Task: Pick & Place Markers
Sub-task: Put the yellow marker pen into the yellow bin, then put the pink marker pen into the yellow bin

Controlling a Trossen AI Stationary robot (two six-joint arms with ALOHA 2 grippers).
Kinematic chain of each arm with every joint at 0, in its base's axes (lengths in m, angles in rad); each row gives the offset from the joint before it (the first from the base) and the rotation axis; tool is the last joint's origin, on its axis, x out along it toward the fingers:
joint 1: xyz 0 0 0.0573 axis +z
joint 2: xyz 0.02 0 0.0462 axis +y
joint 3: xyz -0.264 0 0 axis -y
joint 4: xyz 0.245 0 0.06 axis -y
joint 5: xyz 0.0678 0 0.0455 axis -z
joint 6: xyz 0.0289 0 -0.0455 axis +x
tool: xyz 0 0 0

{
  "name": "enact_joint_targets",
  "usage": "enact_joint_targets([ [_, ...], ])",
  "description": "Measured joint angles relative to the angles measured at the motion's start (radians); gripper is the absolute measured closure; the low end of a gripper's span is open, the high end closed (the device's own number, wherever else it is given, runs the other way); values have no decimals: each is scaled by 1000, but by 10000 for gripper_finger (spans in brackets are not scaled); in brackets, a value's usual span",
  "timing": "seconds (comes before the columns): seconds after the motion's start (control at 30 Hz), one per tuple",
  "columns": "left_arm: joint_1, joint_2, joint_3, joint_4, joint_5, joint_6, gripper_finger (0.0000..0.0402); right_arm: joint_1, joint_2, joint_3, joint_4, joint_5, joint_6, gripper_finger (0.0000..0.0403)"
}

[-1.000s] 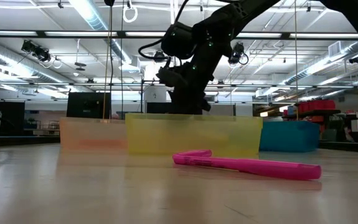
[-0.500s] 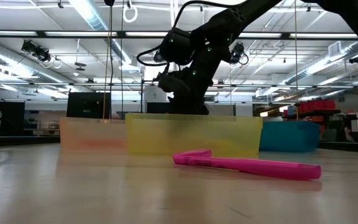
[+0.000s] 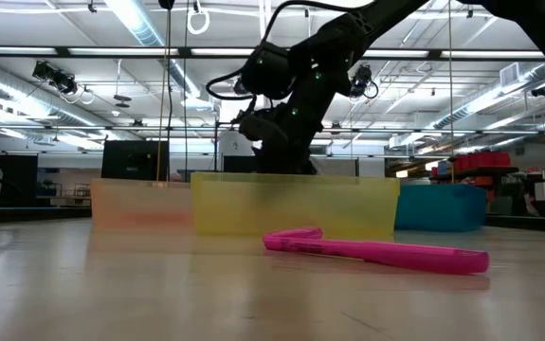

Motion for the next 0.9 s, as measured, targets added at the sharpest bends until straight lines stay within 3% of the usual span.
enact_joint_targets([
  [0.2,0,0,0,0,0,2,390,1,-8,0,-17,-7,1,271],
  [0.37,0,0,0,0,0,2,390,1,-28,0,-38,-10,3,240],
  [0.9,0,0,0,1,0,5,390,24,-311,1,-164,0,23,264],
])
